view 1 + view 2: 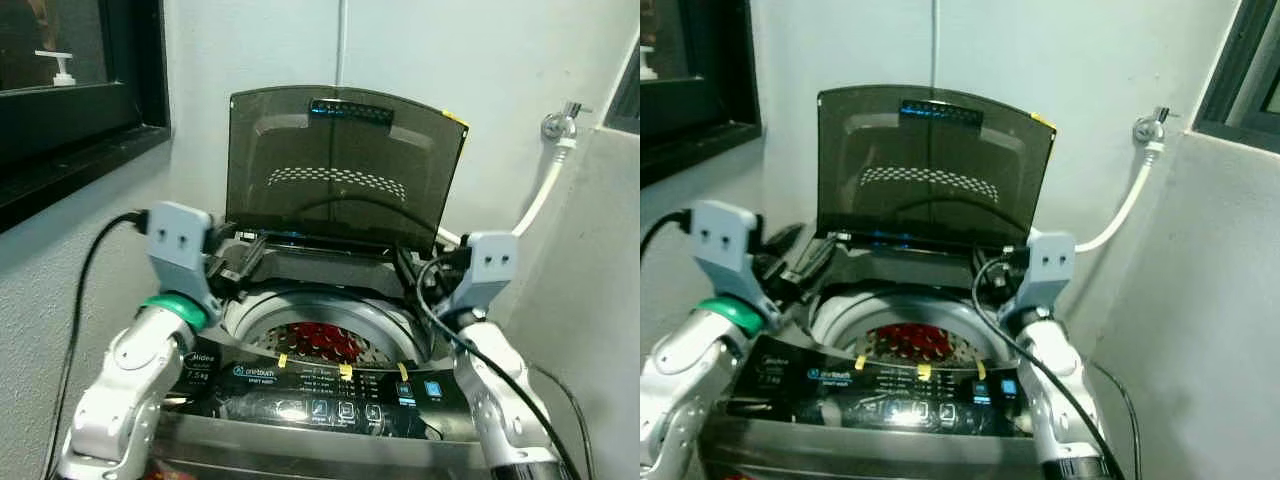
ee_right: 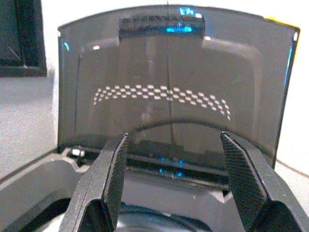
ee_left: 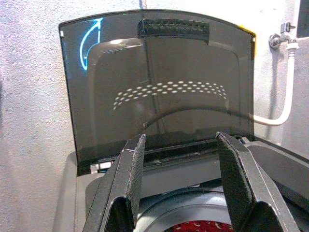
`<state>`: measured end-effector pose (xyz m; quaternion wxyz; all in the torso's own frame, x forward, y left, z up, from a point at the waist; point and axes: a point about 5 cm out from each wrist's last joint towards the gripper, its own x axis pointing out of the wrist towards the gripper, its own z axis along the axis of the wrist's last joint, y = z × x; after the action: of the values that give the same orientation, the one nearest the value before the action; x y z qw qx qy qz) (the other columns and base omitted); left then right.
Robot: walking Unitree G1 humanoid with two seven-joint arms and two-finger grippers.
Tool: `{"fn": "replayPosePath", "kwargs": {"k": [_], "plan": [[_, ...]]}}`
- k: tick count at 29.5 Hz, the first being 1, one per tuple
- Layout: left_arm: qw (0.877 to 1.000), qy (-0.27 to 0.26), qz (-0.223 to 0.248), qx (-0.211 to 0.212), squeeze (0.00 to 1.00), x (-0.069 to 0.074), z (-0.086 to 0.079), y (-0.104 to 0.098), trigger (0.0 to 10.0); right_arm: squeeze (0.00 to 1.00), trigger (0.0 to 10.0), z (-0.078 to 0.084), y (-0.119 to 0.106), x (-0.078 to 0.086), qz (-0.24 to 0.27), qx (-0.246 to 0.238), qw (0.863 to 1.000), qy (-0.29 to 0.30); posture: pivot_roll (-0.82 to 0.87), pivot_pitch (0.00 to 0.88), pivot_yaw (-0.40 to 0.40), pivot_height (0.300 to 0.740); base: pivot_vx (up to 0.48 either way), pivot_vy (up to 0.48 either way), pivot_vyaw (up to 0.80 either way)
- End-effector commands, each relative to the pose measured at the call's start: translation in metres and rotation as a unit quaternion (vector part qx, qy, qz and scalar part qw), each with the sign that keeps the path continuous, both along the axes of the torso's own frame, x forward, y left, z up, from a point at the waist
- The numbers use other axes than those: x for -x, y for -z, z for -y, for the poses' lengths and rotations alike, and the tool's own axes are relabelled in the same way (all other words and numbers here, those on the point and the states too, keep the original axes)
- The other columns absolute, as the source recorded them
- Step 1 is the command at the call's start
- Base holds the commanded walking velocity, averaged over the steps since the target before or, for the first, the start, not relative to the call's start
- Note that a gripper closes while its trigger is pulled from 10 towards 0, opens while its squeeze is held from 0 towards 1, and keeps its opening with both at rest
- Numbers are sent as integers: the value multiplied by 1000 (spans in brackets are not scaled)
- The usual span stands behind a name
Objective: Clothes washing
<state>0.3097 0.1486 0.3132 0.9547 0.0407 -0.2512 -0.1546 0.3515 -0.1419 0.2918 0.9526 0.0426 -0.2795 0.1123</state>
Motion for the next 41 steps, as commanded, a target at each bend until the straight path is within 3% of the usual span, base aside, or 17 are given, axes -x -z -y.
{"fn": "replayPosePath", "kwargs": {"k": [1,35,41], "plan": [[1000,4,3,-9,0,3,5,2,10000,0,10000,1,-2,2,11,-2,1000,1,129,29,-73,740,0,0,0],[1000,-13,-2,-9,0,1,-3,2,10000,0,10000,6,1,4,12,-16,1000,15,115,33,-46,740,0,0,0],[999,2,-40,-25,0,2,-7,11,10000,0,10000,7,21,2,-35,19,999,10,115,35,-38,740,0,0,0]]}}
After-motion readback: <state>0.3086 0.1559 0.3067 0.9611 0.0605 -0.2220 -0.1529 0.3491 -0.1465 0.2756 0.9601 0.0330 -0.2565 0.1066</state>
